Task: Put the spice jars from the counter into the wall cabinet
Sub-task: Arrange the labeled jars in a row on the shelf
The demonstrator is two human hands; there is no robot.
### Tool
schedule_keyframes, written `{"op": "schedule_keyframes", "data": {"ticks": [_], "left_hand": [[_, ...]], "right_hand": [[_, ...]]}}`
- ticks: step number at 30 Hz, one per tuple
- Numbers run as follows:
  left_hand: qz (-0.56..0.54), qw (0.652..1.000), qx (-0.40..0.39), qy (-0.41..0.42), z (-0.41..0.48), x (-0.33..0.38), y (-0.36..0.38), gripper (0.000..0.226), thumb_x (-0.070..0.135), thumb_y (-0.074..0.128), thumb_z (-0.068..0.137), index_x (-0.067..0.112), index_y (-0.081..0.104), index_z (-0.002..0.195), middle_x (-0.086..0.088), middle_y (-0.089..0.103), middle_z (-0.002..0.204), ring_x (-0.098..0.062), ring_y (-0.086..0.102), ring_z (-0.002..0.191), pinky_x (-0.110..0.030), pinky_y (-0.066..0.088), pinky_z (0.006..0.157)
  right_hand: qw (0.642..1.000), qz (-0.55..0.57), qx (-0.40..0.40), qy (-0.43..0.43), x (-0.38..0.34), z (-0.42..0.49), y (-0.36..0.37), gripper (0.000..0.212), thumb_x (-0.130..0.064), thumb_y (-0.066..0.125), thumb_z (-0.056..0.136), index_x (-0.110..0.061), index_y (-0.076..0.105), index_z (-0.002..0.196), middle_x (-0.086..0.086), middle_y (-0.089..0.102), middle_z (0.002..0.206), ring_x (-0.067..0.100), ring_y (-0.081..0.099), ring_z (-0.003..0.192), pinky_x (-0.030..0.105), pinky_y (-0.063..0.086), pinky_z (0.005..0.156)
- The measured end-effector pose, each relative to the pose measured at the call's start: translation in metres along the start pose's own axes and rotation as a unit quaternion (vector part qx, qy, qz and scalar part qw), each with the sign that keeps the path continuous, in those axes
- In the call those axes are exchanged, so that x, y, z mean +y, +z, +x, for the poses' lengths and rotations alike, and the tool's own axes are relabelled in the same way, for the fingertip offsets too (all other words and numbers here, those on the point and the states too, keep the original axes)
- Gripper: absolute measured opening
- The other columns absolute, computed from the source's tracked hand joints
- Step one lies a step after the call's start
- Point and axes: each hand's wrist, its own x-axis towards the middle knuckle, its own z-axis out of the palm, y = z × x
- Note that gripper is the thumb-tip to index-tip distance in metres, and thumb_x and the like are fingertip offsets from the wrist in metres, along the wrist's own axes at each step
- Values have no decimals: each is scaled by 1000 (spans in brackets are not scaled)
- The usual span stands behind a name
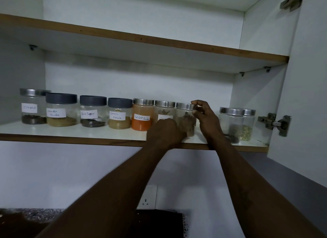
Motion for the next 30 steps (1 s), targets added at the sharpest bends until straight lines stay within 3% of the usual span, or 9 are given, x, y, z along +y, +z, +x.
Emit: {"op": "schedule_keyframes", "data": {"ticks": [2,6,11,14,17,20,23,30], "left_hand": [[-6,1000,-4,-24,9,8,3,40,61,62,88,20,64,86,0,63,83,-18,62,81,-30,46,67],[40,999,4,-17,14,10,11,52,69,61,83,18,67,93,-1,71,95,-20,63,82,-30,44,67],[62,998,9,-21,16,10,14,75,84,58,71,18,68,105,-2,71,99,-22,65,89,-31,41,67],[42,999,-10,-20,17,12,11,63,79,57,77,19,65,98,-1,66,91,-19,54,78,-31,40,67],[15,1000,4,-19,16,13,11,58,77,56,79,21,62,90,-1,63,86,-19,52,75,-32,41,67],[-6,999,34,-38,12,14,14,66,81,52,77,18,67,87,-3,68,88,-22,61,77,-33,45,66],[-2,998,42,-42,10,14,13,53,75,54,81,22,59,78,-3,70,88,-21,60,74,-31,44,64],[14,998,35,-44,10,13,13,35,48,65,89,15,69,100,-5,73,99,-24,69,91,-33,52,72]], "right_hand": [[998,-38,32,-33,2,0,0,28,-21,60,98,-35,66,122,-7,63,121,0,60,107,9,46,81],[993,-69,60,-73,5,1,-1,28,-25,72,90,-30,63,117,-5,57,122,7,58,109,24,48,89],[998,-8,25,-62,5,0,1,22,-18,62,98,-27,56,117,-16,63,116,2,62,106,31,56,90],[997,7,33,-64,5,0,1,21,-14,54,101,-26,62,116,-7,64,120,16,64,108,35,57,92],[993,-50,44,-101,6,0,2,25,-16,60,99,-26,65,122,-10,59,125,1,57,111,36,51,100],[979,-125,56,-154,9,-1,2,35,-33,71,93,-31,63,127,-9,55,125,-1,54,108,31,50,95],[974,-153,65,-153,9,0,3,38,-47,67,93,-35,63,128,-8,53,128,8,55,113,35,50,97],[985,-130,51,-97,13,4,3,41,-30,63,99,-35,57,139,-11,61,132,9,59,119,39,49,105]]}}
